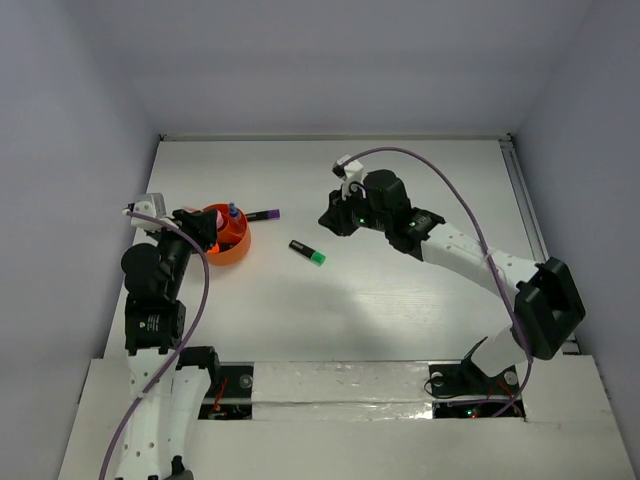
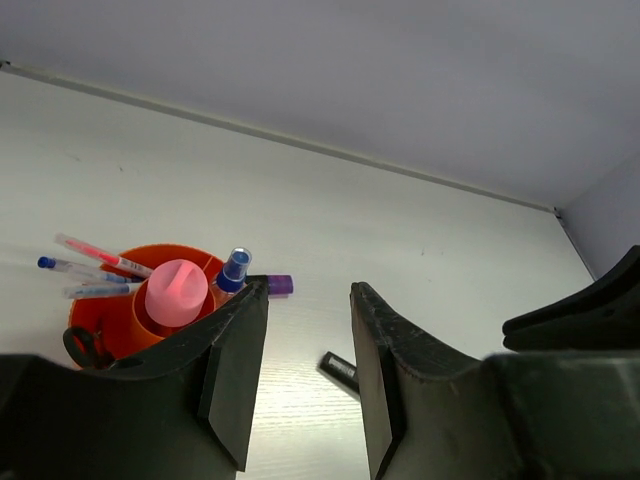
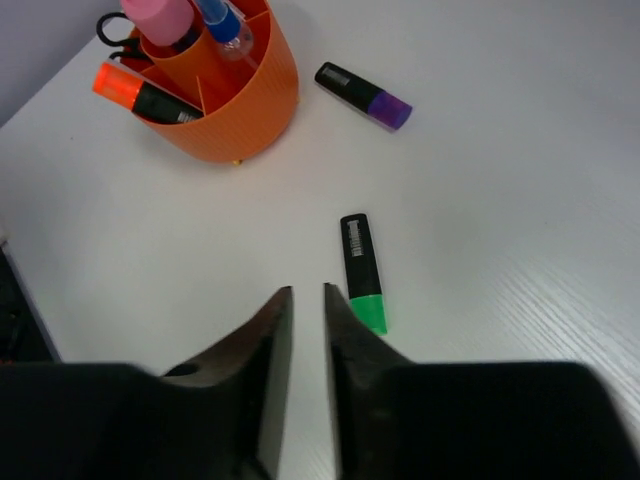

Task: Sort the stationery into containers
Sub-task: Pick up the pen from the center of the board.

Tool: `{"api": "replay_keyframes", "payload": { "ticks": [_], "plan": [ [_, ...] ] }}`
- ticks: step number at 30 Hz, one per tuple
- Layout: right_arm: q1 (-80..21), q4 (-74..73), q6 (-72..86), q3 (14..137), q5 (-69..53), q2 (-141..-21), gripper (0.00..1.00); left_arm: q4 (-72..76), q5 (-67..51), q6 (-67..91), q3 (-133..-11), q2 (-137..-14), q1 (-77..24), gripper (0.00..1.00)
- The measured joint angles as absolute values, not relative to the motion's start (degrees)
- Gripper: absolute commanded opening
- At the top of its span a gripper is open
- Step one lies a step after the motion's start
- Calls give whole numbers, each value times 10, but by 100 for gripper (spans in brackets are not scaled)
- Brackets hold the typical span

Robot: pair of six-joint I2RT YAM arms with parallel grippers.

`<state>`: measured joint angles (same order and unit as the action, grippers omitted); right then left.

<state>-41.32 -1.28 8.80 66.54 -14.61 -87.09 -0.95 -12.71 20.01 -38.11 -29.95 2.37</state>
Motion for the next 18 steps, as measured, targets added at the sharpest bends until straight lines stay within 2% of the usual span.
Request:
{"api": "replay_keyframes", "payload": {
  "ticks": [2,3,6,7,8,9,10,12,18],
  "plan": [
    [-413,-13,92,665,-144,-874,10,-9,-130,200,-379,-298,24,36],
    [-413,-13,93,665,-141,-877,4,-9,-131,200,-379,-297,24,36],
    [-413,-18,95,667,-130,-896,4,-10,-131,200,-379,-294,24,35],
    [-413,-27,95,671,-123,-907,8,-10,-131,200,-379,-294,24,34],
    [-413,-36,95,675,-118,-919,17,-11,-131,200,-379,-294,24,31],
    [-413,-46,94,684,-112,-934,30,-12,-131,200,-379,-295,24,28],
    [-413,-56,94,695,-108,-952,56,-12,-132,200,-379,-295,24,26],
    [-413,-77,90,720,-102,-987,69,-13,-134,200,-379,-294,24,24],
    [-425,-154,56,833,-90,-1098,75,-14,-152,200,-379,-289,24,25]
  ]
}}
